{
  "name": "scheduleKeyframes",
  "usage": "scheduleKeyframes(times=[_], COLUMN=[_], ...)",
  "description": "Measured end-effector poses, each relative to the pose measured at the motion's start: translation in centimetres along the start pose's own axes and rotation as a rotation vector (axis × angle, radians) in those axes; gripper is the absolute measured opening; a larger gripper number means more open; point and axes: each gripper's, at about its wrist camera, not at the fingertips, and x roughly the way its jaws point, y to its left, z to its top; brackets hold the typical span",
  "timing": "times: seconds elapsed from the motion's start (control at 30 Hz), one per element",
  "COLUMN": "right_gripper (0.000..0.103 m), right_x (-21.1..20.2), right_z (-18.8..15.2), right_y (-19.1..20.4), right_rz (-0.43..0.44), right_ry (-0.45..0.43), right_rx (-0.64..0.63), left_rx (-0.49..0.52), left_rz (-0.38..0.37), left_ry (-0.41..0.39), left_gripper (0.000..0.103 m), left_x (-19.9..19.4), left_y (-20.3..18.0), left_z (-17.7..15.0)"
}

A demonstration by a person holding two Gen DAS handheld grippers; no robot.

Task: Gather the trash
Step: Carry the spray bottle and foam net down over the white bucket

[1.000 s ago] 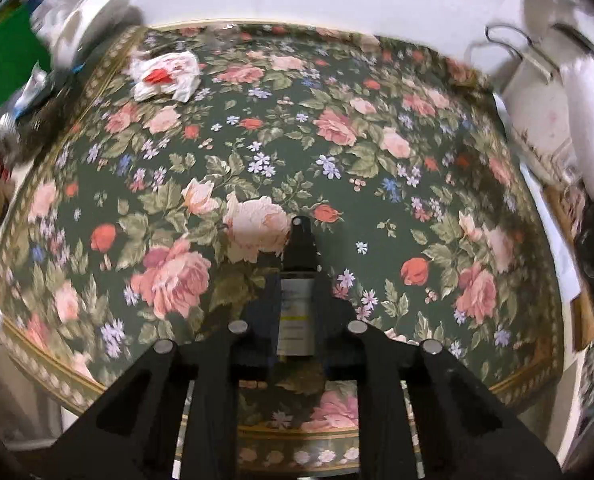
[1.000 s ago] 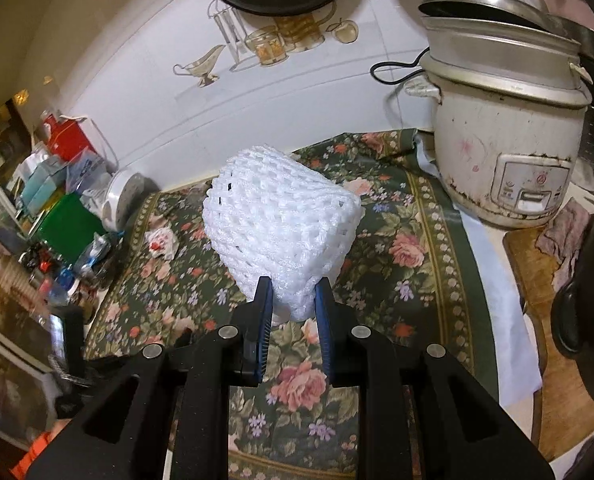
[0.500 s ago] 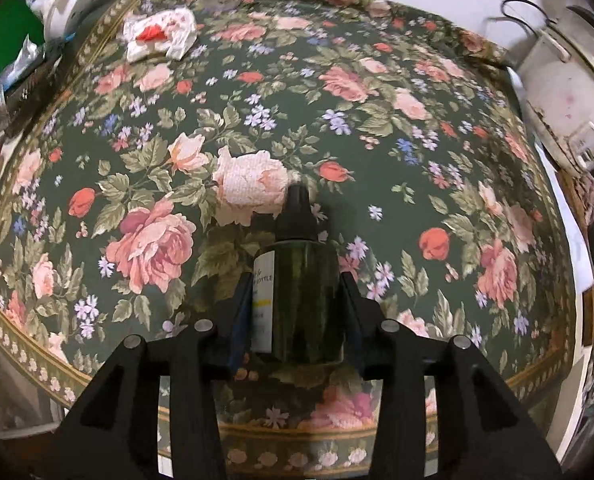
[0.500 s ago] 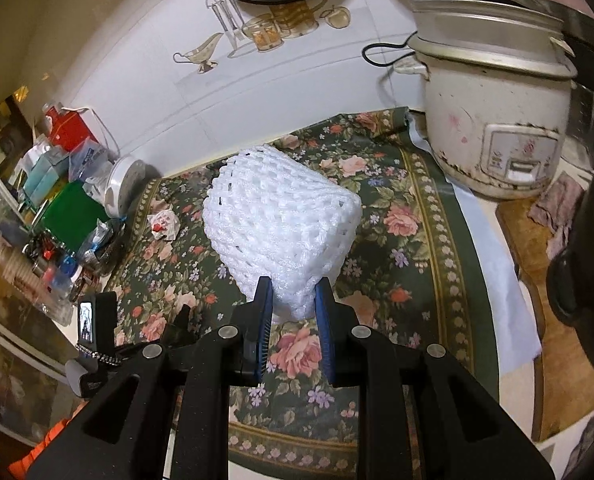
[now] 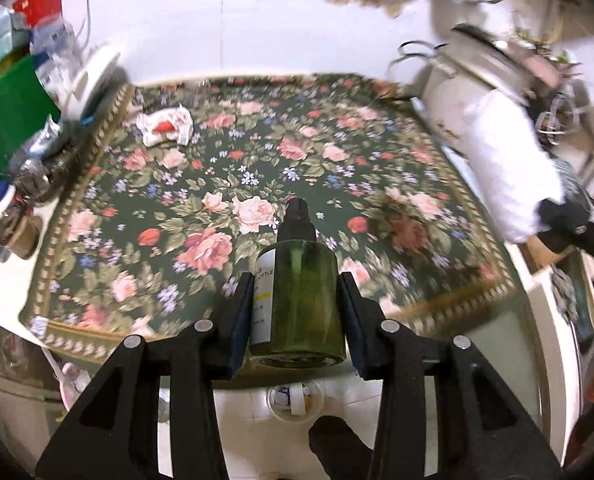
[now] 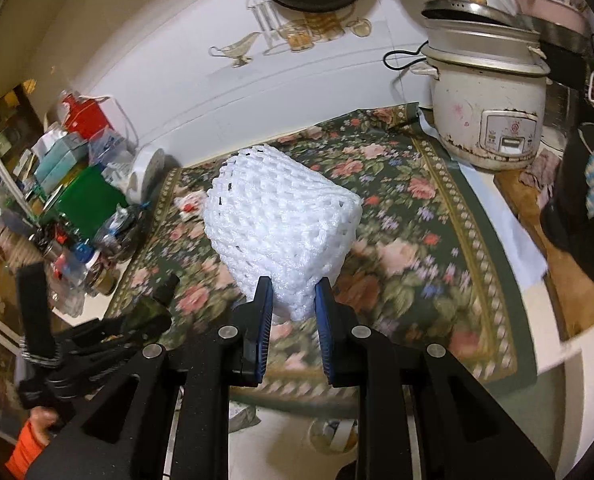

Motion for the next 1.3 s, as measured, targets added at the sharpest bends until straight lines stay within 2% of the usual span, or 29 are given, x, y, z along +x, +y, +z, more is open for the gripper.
scheduleKeyframes(times=[0.17, 0.3, 0.43, 0.6, 0.9, 1.1, 1.3], right_gripper=[0.019, 0.019, 0.019, 0.019, 0.019, 0.019, 0.020], right_x=[-2.1, -3.6, -4.7, -5.0, -2.9, 1.3, 7.1], right_z=[-3.8, -7.0, -10.1, -13.2, -18.6, -22.7, -26.8], right_y=[3.3, 5.3, 6.5, 6.7, 4.2, 0.9, -3.1], right_rz=[-0.011, -0.023, -0.039, -0.066, -0.109, -0.125, -0.121], right_ry=[-0.029, -0.032, 0.000, 0.067, 0.206, 0.314, 0.399], right_rx=[0.013, 0.029, 0.054, 0.097, 0.147, 0.159, 0.146], left_rx=[0.040, 0.055, 0.062, 0.059, 0.040, 0.027, -0.060], left_rz=[-0.049, -0.075, -0.094, -0.111, -0.106, -0.074, -0.049], left_ry=[-0.044, -0.045, -0.012, 0.056, 0.190, 0.265, 0.312], left_gripper=[0.041, 0.041, 0.041, 0.041, 0.041, 0.041, 0.041], left_x=[-5.0, -7.7, -9.1, -9.1, -4.6, 0.5, 7.4], left_y=[0.9, 1.8, 2.4, 2.8, 1.9, 1.4, 2.0], left_z=[-3.5, -6.5, -9.2, -12.4, -18.0, -21.6, -25.8])
